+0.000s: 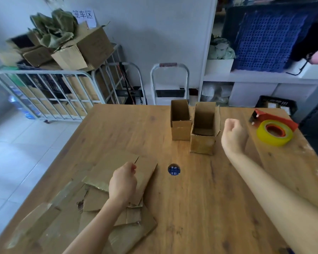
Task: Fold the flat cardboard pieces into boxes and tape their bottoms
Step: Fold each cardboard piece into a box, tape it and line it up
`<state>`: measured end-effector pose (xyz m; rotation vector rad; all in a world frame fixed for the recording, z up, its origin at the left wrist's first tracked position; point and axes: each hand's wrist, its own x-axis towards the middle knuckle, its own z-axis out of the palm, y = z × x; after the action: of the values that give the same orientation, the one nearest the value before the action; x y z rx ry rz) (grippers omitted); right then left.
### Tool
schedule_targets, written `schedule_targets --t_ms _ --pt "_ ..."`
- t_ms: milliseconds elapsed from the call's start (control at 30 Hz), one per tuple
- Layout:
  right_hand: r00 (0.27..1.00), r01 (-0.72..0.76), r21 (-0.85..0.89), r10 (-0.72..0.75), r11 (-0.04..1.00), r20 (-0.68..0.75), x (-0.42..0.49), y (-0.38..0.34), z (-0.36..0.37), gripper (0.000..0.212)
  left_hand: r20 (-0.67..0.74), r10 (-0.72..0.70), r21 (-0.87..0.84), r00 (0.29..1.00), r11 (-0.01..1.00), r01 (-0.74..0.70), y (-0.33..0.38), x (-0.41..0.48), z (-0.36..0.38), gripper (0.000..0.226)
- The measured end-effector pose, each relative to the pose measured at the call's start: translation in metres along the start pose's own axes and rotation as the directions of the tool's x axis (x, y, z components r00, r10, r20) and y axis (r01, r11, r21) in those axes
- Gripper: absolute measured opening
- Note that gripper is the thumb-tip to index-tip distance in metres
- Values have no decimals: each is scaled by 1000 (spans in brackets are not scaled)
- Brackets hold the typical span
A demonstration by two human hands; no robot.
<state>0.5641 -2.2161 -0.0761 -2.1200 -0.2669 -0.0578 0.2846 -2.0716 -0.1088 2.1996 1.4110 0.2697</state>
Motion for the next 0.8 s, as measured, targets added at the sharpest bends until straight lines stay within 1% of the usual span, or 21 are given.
schedule_targets --t_ms 33,67,133,200,267,400,467,533,633,667,733,800 --pt "997 58 8 -58 998 -57 -11 -5 -4 30 -4 13 7 1000 1000 -13 -5 -1 -3 43" --pt "989 120 21 -118 993 -84 -21 -9 -5 29 -3 27 17 1000 999 -27 -9 -2 -8 44" --pt "978 197 46 -193 979 -73 -41 -17 -1 27 25 53 41 998 998 -54 -17 -4 -16 44" --pt "975 220 81 -219 972 -18 -60 -25 7 26 57 87 84 995 992 -91 -31 -6 -24 46" --pt "969 233 99 -240 967 64 -78 -31 18 25 79 95 137 992 985 -105 -49 -5 -33 53" --pt "935 221 72 -232 973 267 -122 -39 40 27 81 11 198 997 980 -27 -86 2 -49 64" --pt "894 255 33 -248 966 374 -146 -40 51 29 51 -19 186 999 983 9 -102 5 -57 63" --pt "828 291 -22 -240 956 506 -167 -37 62 33 39 -45 147 998 988 39 -115 8 -60 63" --pt "723 289 -102 -147 952 675 -193 -31 80 43 79 -102 62 992 993 98 -132 11 -60 69" --pt "689 282 -125 -110 951 716 -201 -29 86 49 92 -100 42 991 994 97 -135 12 -60 65" --pt "619 254 -143 -48 957 784 -213 -28 93 64 103 -74 -12 992 997 76 -138 13 -59 49" --pt "577 222 -145 -10 964 817 -224 -27 99 74 89 -49 -52 995 997 54 -138 11 -59 35"
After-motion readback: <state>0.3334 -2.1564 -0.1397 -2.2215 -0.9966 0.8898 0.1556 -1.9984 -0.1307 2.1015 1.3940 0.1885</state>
